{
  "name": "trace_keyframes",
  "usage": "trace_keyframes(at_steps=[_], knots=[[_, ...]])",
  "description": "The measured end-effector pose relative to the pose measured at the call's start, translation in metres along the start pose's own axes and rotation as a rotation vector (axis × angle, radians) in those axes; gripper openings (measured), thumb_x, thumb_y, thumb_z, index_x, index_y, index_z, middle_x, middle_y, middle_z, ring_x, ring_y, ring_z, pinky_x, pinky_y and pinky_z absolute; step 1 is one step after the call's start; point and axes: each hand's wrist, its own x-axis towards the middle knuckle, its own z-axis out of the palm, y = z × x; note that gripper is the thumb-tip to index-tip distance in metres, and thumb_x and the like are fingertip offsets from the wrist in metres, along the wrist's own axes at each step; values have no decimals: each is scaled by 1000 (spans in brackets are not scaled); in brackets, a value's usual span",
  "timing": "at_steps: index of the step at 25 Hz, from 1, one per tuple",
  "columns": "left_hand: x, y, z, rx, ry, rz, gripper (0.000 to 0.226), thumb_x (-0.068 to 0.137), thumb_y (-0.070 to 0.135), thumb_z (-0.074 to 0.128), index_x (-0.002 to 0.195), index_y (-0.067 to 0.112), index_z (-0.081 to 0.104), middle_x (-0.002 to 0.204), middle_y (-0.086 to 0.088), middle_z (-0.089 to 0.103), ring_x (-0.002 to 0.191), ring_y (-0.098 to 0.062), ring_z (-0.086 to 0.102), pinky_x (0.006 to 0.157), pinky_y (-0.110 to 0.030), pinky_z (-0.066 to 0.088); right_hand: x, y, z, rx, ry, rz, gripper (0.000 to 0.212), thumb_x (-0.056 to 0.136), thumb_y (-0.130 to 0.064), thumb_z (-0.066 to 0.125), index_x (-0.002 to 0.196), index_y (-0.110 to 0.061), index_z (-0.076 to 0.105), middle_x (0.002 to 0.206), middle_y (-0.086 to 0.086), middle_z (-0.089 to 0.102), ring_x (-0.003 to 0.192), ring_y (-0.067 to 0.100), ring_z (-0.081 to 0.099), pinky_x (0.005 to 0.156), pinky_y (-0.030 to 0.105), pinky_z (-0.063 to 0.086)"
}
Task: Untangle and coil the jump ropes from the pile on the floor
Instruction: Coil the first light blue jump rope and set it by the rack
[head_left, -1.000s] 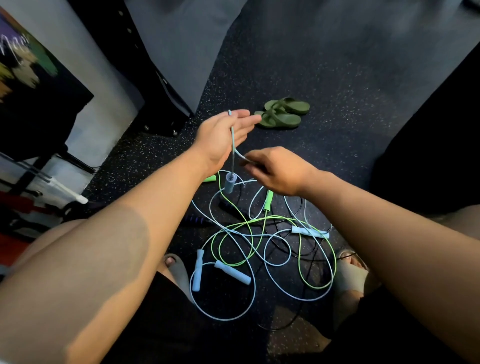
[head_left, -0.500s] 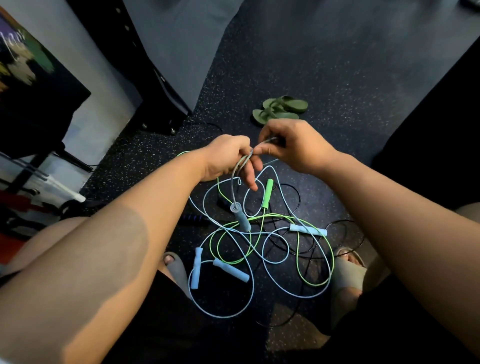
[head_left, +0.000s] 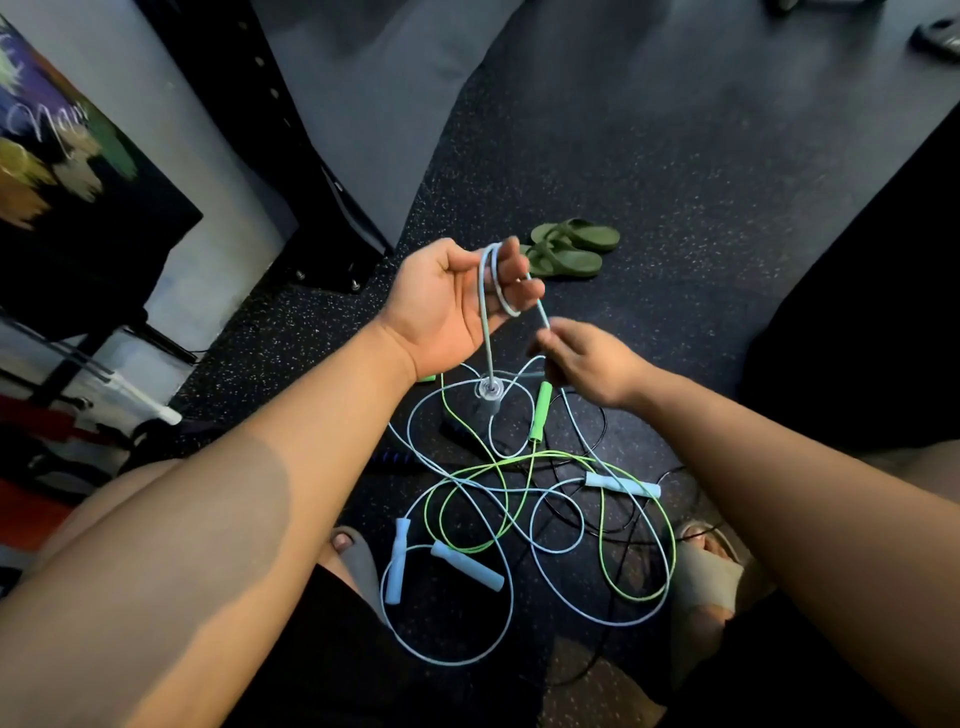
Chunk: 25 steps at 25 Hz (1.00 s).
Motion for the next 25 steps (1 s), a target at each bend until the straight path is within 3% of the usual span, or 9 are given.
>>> trace_keyframes(at_steps=[3,6,10,15,18,20,21,23,25], knots=[[3,3,-7,23,-2,98,50,81,23,35,116,0,61,105,-8,74,105,-28,70,106,-37,46,-1,5,17,10,-216,107,23,106,-26,42,104,-11,60,62,2,59,60,21,56,63,39,47],[3,5,-14,33,16,137,57,79,31,34,117,-1,62,116,-9,71,116,-28,65,112,-37,39,-1,1,17,-154,-303,96,20,105,-25,44,105,-12,59,64,1,66,64,28,65,67,38,53],[3,11,-17,26,30,168,61,77,36,36,117,-2,61,118,-11,70,121,-31,63,118,-37,34,-8,-3,13,-269,-388,151,28,107,-27,38,104,-10,60,70,6,72,59,16,61,52,14,42],[13,13,-29,100,158,200,72,87,43,32,138,-7,44,134,-23,63,122,-37,64,110,-37,40,-10,-13,8,-386,-306,-86,34,105,-39,41,100,-17,66,73,-7,61,66,4,56,64,26,40],[23,12,-38,173,295,224,84,86,56,37,152,4,29,123,-23,69,112,-37,69,113,-41,35,-12,-26,3,-408,-228,-234,34,105,-38,43,93,-15,65,63,-8,52,59,2,50,57,17,34],[27,8,-41,314,355,190,102,80,72,37,159,10,16,125,-24,68,104,-33,73,103,-37,40,-14,-35,-2,-395,-151,-325,36,105,-37,45,82,-13,59,58,-6,48,54,8,47,54,19,33],[28,4,-41,420,371,148,109,77,80,32,160,11,12,125,-23,68,102,-30,74,106,-39,39,-14,-37,-4,-398,-104,-356,37,105,-37,45,81,-12,58,58,-4,49,54,11,47,54,22,32],[27,-4,-41,647,344,29,113,78,88,13,160,10,16,112,-19,75,101,-27,75,122,-50,19,-12,-39,-12,-418,-3,-382,37,104,-39,46,87,-12,64,63,-1,57,58,17,53,58,31,38],[25,-10,-39,802,262,-111,119,77,89,0,147,2,40,103,-19,76,106,-27,72,124,-48,14,-10,-37,-18,-425,74,-384,33,103,-41,47,94,-16,67,69,0,63,62,19,57,62,37,44]])
